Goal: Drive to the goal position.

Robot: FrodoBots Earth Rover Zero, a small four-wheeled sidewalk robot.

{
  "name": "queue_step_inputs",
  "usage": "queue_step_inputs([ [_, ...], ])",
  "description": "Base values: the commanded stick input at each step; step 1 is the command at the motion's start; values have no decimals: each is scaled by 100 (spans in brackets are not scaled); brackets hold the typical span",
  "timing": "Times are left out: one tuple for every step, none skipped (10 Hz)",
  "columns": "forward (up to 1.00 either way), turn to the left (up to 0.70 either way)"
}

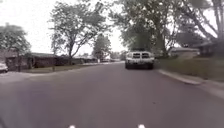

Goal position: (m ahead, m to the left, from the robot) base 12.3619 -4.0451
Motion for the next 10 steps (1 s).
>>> queue_step_inputs([
  [100,-8],
  [100,-27],
  [100,-5],
  [100,0],
  [100,0],
  [100,-3],
  [100,-24],
  [100,-37],
  [100,-25],
  [100,-8],
])
